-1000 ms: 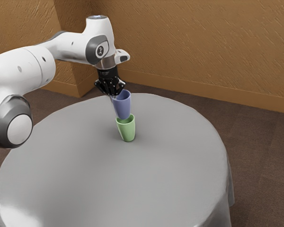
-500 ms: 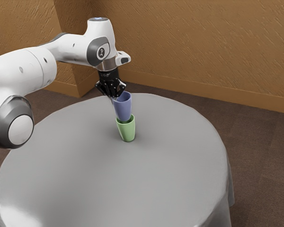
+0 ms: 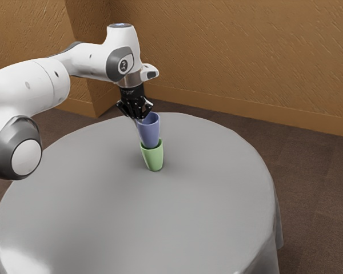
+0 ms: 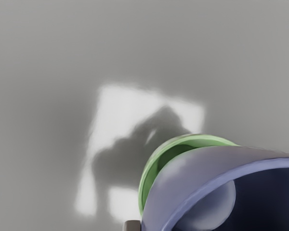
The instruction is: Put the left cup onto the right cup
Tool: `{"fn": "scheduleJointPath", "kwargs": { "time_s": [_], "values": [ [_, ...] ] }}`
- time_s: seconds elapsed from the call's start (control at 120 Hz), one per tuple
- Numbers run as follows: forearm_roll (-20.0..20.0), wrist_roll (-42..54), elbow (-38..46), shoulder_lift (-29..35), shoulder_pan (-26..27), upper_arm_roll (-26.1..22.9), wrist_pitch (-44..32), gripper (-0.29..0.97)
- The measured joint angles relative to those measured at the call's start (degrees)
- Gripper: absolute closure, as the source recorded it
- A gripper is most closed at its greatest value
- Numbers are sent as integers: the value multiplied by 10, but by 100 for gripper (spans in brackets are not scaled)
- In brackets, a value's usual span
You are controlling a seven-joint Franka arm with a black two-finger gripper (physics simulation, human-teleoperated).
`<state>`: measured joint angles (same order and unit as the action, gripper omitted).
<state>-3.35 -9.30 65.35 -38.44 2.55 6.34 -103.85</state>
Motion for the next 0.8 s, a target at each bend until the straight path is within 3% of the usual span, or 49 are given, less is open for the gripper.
{"fn": "scheduleJointPath", "kwargs": {
  "time_s": [0.8],
  "values": [
    [0, -1, 4, -9, 0, -3, -10, 78]
  ]
}}
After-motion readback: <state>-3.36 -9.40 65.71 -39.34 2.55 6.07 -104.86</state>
